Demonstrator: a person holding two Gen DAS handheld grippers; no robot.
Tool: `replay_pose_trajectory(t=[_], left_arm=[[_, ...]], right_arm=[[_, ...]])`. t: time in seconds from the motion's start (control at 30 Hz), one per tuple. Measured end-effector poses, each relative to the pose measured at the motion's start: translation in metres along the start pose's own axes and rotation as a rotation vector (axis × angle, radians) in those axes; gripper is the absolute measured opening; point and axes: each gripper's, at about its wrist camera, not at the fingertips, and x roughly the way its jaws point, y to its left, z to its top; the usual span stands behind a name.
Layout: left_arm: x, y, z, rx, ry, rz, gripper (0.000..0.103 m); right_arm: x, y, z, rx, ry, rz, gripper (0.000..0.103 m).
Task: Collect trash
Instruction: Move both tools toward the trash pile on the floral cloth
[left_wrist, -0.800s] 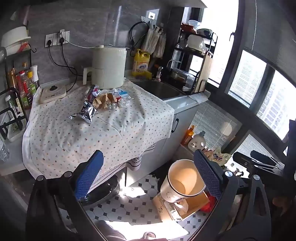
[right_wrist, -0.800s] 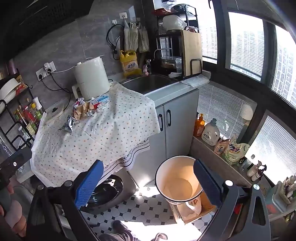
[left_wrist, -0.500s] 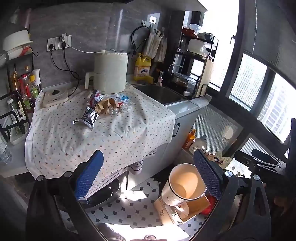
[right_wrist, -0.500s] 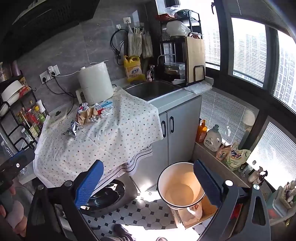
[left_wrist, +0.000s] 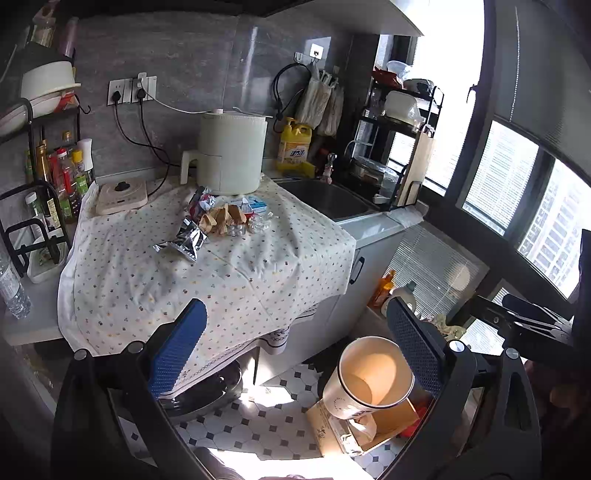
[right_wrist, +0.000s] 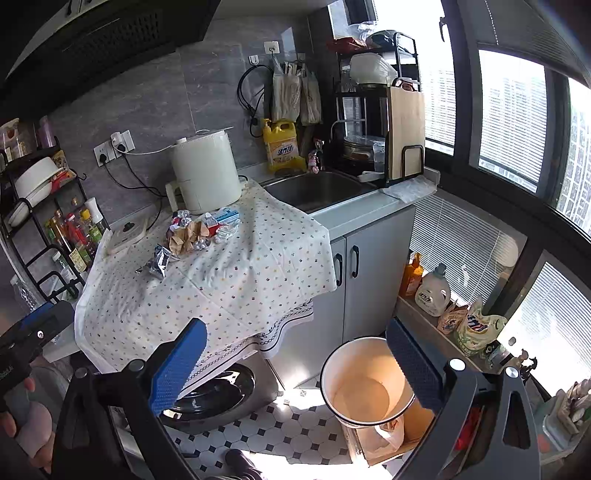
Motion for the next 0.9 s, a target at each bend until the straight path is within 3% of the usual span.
replay_pose_trajectory(t=[0.9], left_arm=[[0.003,0.007,-0.008,-0.003,0.02,0.043,0.097]], right_arm=[[0.014,0.001,-0.005,-0.006,0.032,0.064,0.095]])
